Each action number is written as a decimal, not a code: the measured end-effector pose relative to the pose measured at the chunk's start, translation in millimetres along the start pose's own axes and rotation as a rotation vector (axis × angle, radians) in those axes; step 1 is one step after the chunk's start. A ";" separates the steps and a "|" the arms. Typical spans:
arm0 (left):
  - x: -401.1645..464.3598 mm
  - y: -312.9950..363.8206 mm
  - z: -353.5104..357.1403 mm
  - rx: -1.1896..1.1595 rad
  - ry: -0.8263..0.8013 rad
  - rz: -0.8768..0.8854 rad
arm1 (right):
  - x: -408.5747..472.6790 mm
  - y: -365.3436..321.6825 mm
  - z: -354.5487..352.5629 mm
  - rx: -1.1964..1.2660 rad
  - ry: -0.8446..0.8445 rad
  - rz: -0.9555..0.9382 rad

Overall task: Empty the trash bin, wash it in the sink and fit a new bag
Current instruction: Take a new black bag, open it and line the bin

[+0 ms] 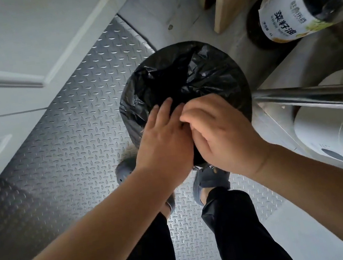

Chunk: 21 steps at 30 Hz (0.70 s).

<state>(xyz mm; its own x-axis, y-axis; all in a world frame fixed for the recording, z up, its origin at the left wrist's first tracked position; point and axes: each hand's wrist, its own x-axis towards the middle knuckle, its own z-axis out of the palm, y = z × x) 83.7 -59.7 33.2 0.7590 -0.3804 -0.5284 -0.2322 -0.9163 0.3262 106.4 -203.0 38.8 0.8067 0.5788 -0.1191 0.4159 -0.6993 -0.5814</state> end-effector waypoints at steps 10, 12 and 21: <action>30.4 -20.3 26.8 0.360 -0.360 -0.074 | 32.7 28.4 47.7 0.328 -0.366 0.731; 32.3 -22.4 28.4 0.360 -0.401 -0.103 | 37.4 39.1 53.3 0.266 -0.389 0.733; 45.0 -25.6 33.6 0.388 -0.487 -0.175 | 58.4 73.8 65.1 0.129 -0.389 0.853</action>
<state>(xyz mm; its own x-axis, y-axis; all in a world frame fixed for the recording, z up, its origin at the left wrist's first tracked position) 103.4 -57.5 -25.2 0.4635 -0.1512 -0.8731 -0.4023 -0.9138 -0.0553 156.9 -193.4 -63.4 0.6107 0.0089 -0.7918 -0.3186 -0.9127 -0.2559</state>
